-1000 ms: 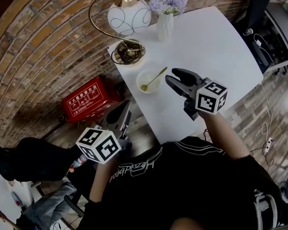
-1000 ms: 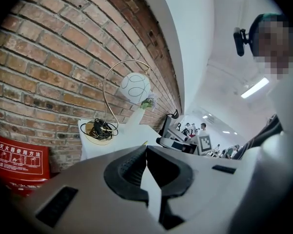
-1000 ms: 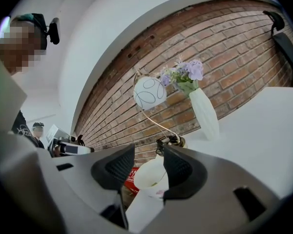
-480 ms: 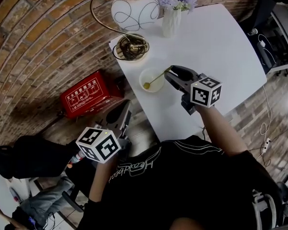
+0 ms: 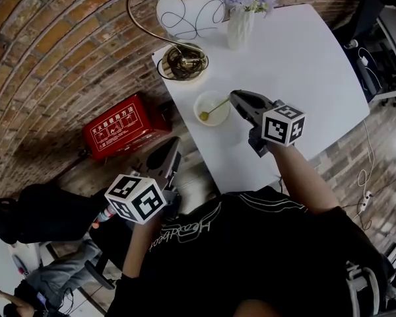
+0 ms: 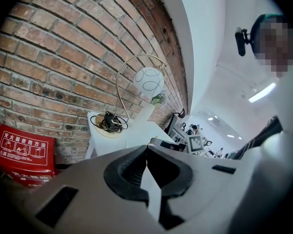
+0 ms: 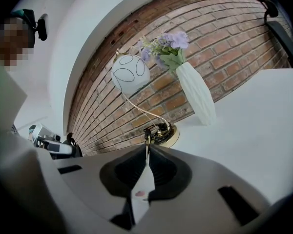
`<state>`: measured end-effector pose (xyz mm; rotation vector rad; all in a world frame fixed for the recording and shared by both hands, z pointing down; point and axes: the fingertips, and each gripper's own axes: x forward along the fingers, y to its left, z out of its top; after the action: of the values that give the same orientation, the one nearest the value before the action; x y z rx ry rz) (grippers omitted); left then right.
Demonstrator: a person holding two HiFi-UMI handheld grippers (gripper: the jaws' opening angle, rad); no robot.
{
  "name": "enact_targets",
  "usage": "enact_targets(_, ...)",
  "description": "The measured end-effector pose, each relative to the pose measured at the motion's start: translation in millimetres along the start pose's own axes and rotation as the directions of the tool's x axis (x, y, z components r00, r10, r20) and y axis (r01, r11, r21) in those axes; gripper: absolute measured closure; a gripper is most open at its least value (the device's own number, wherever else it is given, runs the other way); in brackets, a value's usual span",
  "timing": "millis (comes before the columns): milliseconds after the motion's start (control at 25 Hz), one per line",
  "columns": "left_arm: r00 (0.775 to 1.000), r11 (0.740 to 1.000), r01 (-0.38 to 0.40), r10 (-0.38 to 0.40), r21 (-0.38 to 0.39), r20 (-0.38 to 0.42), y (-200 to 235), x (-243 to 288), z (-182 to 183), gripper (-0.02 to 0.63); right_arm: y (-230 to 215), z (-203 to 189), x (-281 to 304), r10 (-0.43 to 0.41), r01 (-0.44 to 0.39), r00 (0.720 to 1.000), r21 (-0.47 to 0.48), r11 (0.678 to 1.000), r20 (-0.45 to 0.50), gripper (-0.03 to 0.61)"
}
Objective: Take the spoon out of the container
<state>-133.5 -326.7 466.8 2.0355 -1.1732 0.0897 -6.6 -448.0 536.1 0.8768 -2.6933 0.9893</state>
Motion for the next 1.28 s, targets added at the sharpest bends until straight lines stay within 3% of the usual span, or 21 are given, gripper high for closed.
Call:
enact_targets(520,1.000,1.000,0.009,-0.009,-0.002,0.001,-3,-8,-6,0.609,12,7,-5,-0.019,0.019,1.000,-0.025,1.000,0.022,0.578)
enact_targets(1280,0.994,0.997,0.056,-0.060,0.053,0.086,-34,-55,10,0.609,73,58,-69,-0.056,0.081,0.978,-0.117,0.990,0.201,0.578)
